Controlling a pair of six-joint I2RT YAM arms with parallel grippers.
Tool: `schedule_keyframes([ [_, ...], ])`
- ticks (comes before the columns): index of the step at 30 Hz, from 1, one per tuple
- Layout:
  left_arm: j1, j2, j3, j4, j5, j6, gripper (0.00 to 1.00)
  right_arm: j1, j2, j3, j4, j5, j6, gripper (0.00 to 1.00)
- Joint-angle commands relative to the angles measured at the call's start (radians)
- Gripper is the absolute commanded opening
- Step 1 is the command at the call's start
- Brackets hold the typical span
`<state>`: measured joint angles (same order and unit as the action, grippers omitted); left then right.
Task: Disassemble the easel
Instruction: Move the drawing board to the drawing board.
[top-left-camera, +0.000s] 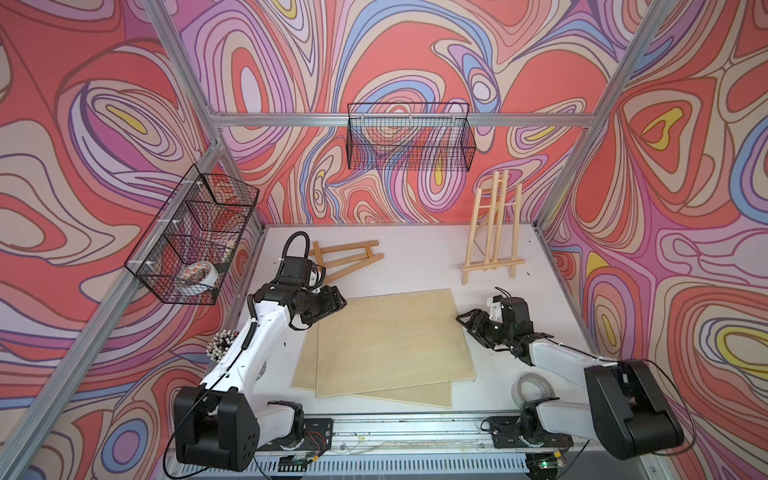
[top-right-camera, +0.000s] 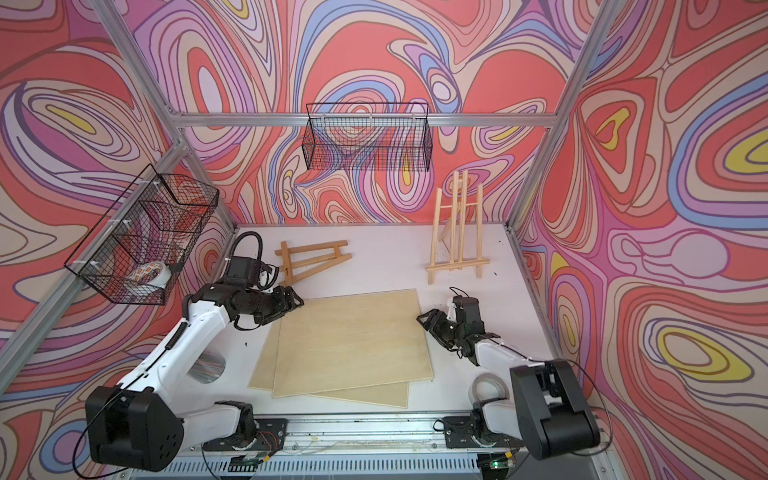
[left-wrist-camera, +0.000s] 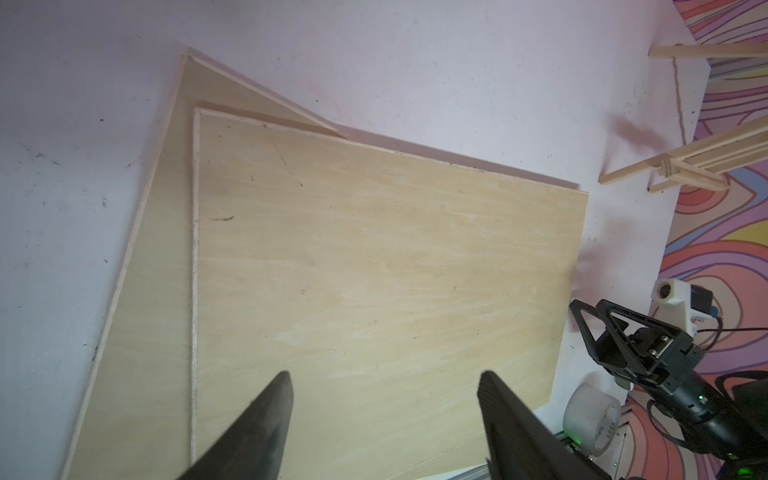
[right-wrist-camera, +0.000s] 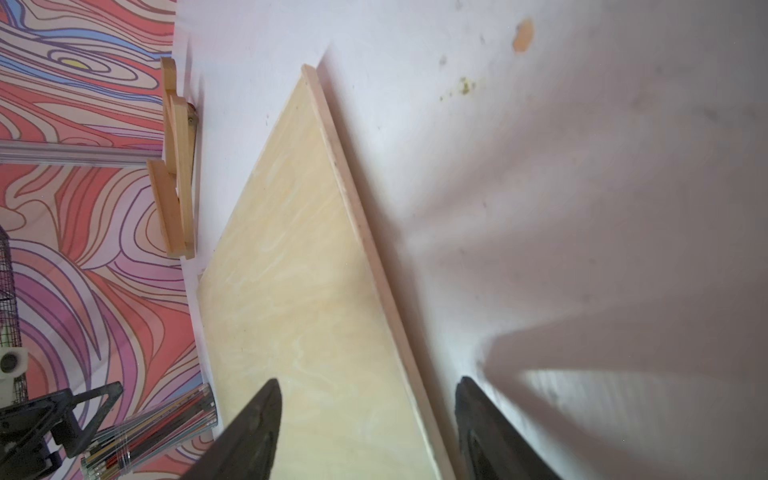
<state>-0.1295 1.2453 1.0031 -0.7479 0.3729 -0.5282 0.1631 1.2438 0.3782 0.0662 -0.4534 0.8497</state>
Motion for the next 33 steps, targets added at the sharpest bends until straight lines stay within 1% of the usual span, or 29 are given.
schedule_keyframes([
  [1,-0.025,-0.03,-0.003,-0.013,-0.047,-0.011,0.75,0.046,-0.075,-0.022,-0.157,0.091,0.017,0.67],
  [4,-0.05,-0.039,0.0,-0.016,-0.051,-0.011,0.75,0.106,-0.093,-0.029,-0.18,0.128,0.038,0.67],
  [9,-0.076,-0.053,0.004,-0.022,-0.061,-0.009,0.76,0.203,-0.063,-0.023,-0.186,0.196,0.078,0.67],
  [15,-0.097,-0.066,-0.001,-0.01,-0.04,-0.012,0.77,0.33,-0.01,-0.014,-0.125,0.248,0.169,0.67],
  [18,-0.102,-0.072,0.0,-0.011,-0.04,-0.013,0.77,0.428,0.014,0.017,-0.132,0.327,0.223,0.67],
  [24,-0.107,-0.082,0.0,-0.012,-0.039,-0.016,0.78,0.574,0.045,0.061,-0.175,0.478,0.344,0.67],
  [29,-0.109,-0.086,0.0,-0.007,-0.019,-0.014,0.79,0.593,0.03,0.086,-0.228,0.549,0.355,0.68],
  [33,-0.117,-0.1,-0.003,-0.001,-0.006,-0.012,0.79,0.592,-0.026,0.167,-0.365,0.646,0.29,0.69],
])
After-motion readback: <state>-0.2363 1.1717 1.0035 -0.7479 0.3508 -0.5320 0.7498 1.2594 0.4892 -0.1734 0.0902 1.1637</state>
